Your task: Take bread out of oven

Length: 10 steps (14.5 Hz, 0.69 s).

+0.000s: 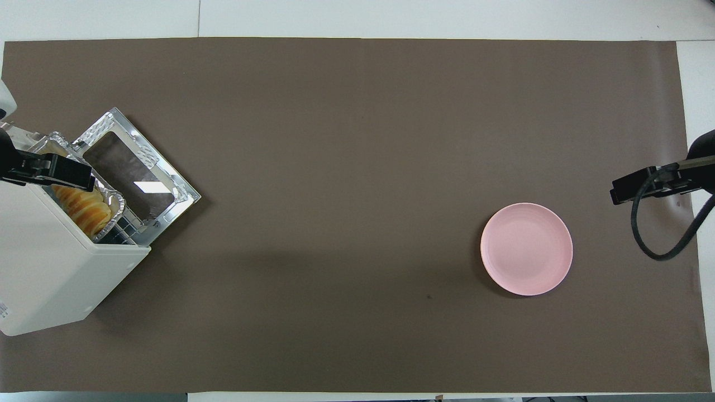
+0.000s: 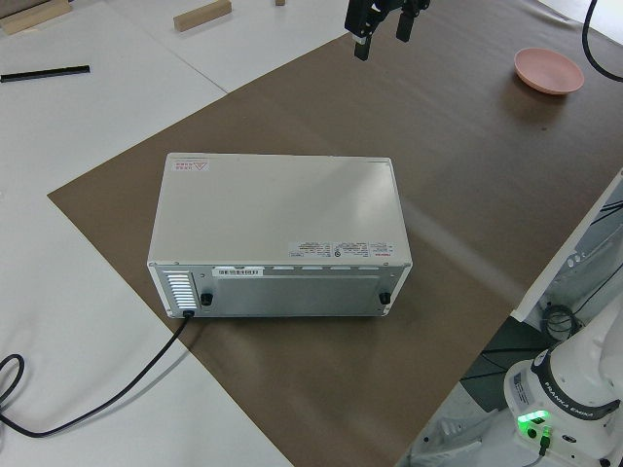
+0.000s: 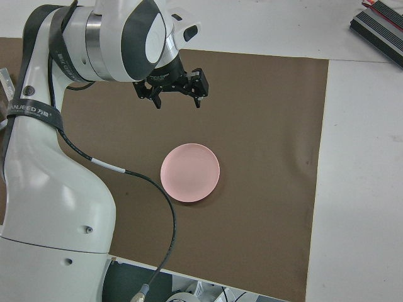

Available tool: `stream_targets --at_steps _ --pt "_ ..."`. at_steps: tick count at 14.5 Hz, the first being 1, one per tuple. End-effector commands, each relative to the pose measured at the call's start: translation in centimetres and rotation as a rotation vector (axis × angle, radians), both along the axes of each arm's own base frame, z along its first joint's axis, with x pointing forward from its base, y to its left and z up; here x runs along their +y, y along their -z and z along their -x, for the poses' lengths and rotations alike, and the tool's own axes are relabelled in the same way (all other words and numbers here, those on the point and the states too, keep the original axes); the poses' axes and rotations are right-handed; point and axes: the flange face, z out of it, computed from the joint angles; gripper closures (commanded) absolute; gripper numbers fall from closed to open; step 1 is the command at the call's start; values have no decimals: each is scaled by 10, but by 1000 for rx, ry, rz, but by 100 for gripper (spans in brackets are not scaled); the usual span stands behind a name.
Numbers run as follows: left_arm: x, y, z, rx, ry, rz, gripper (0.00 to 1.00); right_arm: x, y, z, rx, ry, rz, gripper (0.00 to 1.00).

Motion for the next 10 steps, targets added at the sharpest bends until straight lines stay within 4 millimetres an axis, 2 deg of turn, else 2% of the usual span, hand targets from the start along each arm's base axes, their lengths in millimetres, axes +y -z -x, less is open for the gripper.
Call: stream_targets --at_steps 1,3,6,7,9,10 --pt "1 -1 8 -19 -11 6 0 -1 -1 5 8 21 -2 0" --pt "6 -2 5 -43 -20 10 0 -1 -1 5 8 21 -2 0" --pt "9 12 0 -51 -108 13 0 -1 -1 5 8 21 -2 0" --pt "6 18 -7 -71 -190 13 0 -1 -1 5 8 21 -2 0" --pt "3 44 -33 -90 -303 14 0 -1 -1 5 8 21 -2 0" --pt "10 53 -41 -111 -355 19 0 -1 -1 5 8 21 -2 0"
